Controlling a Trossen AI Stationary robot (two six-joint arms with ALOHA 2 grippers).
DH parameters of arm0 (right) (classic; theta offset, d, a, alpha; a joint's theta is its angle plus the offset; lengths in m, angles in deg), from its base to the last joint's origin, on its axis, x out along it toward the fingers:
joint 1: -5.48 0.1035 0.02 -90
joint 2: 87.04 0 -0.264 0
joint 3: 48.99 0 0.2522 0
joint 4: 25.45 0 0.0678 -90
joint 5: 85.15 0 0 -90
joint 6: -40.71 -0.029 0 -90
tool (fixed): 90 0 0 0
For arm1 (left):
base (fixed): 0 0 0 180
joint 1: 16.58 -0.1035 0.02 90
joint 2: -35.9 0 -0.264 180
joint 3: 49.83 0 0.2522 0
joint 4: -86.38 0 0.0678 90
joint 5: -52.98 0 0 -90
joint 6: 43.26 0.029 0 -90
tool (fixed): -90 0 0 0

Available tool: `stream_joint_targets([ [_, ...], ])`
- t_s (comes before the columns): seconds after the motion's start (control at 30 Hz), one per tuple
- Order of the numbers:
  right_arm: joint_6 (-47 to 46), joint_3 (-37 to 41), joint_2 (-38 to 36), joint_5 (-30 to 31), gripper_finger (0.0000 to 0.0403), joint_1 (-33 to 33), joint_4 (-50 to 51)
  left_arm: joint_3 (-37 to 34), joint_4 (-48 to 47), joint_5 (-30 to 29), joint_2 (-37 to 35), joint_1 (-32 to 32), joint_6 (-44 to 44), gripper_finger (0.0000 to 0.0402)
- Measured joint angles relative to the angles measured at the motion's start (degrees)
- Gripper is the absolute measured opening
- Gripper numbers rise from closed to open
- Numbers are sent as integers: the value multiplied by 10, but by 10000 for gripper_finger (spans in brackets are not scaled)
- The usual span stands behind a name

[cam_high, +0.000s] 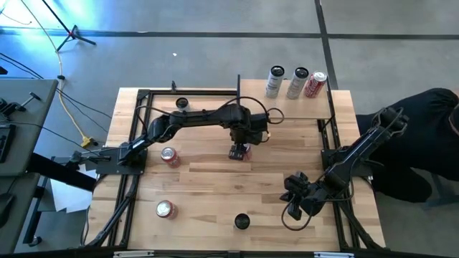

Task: Place canned beverage on shelf
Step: Move the red soda to the center of the table

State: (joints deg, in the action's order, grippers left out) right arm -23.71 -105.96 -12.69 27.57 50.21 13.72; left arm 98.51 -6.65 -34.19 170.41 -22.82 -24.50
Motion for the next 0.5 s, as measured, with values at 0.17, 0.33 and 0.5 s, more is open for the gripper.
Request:
stream_joint_targets([
  [0.17, 0, 0, 0, 0, 0, 0, 0, 0, 2, 2, 0, 0, 6, 226],
  [0.33, 0, 0, 0, 0, 0, 0, 0, 0, 1, 5, 0, 0, 9, 241],
  [0.5, 0, 0, 0, 0, 0, 0, 0, 0, 7, 7, 0, 0, 10, 254],
])
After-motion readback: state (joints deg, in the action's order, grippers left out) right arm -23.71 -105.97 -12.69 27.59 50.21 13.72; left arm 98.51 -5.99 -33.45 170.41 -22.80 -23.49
